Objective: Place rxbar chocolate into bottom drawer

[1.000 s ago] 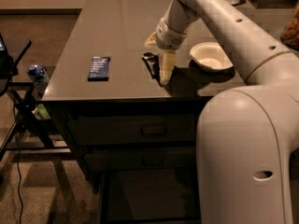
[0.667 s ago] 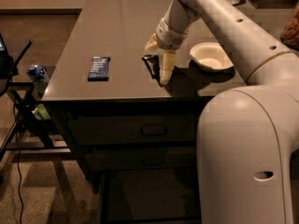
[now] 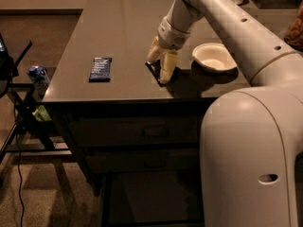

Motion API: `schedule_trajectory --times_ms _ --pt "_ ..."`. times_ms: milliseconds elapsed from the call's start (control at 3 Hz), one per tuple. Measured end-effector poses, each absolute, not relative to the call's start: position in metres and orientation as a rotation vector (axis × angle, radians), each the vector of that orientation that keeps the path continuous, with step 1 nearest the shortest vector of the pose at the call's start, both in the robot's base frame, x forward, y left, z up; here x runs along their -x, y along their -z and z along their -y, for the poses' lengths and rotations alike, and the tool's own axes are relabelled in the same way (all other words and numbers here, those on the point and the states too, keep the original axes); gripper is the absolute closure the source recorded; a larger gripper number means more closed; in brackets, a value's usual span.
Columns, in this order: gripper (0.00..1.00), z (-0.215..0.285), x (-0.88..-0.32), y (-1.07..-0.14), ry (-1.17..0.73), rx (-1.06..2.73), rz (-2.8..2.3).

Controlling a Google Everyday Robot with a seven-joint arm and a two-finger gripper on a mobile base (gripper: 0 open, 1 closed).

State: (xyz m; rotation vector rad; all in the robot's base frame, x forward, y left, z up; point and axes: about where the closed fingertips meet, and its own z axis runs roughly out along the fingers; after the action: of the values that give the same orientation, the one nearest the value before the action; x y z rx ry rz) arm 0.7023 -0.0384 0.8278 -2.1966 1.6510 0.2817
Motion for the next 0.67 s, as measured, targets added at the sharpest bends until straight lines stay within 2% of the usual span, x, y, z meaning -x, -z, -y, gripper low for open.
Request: schedule_trajectory --times_ms 333,667 --pt "0.89 0.0384 -0.7023 -0.8278 -0.282 2.197 -1.651" --pt "1.0 0.0384 -0.7023 -0.8278 -0.282 2.197 -1.651"
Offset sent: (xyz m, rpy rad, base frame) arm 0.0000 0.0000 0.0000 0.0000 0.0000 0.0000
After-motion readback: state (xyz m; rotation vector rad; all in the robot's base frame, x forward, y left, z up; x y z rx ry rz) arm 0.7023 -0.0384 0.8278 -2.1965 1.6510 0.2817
